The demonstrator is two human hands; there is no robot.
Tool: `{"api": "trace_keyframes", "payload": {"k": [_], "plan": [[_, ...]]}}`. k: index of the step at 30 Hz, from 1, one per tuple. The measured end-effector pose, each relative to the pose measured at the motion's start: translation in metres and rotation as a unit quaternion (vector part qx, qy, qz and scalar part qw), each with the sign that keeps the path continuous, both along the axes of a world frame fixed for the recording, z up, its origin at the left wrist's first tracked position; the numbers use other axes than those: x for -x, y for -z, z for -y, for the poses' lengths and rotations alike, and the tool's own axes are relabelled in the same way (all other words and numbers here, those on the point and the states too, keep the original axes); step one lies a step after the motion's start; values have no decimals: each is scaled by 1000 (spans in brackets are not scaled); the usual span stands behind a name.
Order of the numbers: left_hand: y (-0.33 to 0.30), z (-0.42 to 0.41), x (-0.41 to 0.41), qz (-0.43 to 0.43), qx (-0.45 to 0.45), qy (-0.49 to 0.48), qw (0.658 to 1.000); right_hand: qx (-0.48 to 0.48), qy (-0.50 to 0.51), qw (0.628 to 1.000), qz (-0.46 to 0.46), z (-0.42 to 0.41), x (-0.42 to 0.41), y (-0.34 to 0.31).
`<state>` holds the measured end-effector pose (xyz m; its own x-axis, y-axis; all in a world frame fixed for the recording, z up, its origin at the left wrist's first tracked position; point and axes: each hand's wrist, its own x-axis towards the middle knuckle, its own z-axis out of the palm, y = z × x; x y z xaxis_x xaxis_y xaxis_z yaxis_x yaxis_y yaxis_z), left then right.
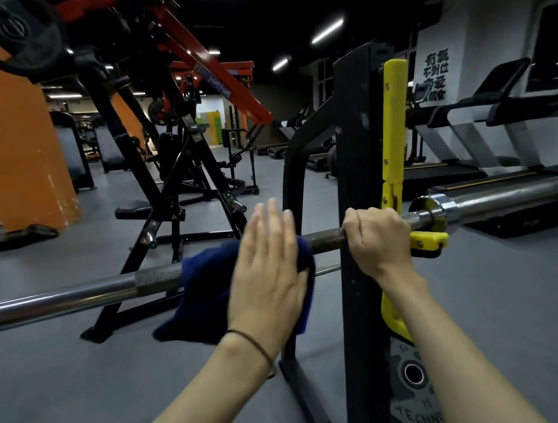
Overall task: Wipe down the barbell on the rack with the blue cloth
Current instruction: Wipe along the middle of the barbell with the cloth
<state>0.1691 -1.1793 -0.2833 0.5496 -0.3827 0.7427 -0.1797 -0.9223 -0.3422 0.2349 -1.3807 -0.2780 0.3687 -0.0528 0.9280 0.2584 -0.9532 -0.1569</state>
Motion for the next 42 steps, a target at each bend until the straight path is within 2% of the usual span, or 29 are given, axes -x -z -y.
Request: {"api": "trace_keyframes", "payload": {"k": [5,9,13,17,24,31,34,38,42], "plan": [[-9,57,-16,-3,-9,45,999,35,10,999,40,5,3,0],[-6,1,-9,2,-18,68,998,45,4,999,24,9,1,-1],[4,-50,1,12,-29,22,999,20,6,1000,13,3,1,1],[-1,-15,-4,-4,-25,-7,1000,15,2,1000,17,-1,3,2],[-20,63,-41,1,-53,71,996,49,-11,998,33,7,4,1],[-18,-26,-21,-20,-46,88,995,42,-12,999,5,10,-1,6],[-14,-56,-10,-23,-60,60,996,31,8,999,10,7,-2,5],[-19,-25,-11,-72,-23,28,997,28,8,998,-46,4,3,0],[-29,43,-21,-137,12,57,989,49,-29,988,-144,5,17,-9]]}}
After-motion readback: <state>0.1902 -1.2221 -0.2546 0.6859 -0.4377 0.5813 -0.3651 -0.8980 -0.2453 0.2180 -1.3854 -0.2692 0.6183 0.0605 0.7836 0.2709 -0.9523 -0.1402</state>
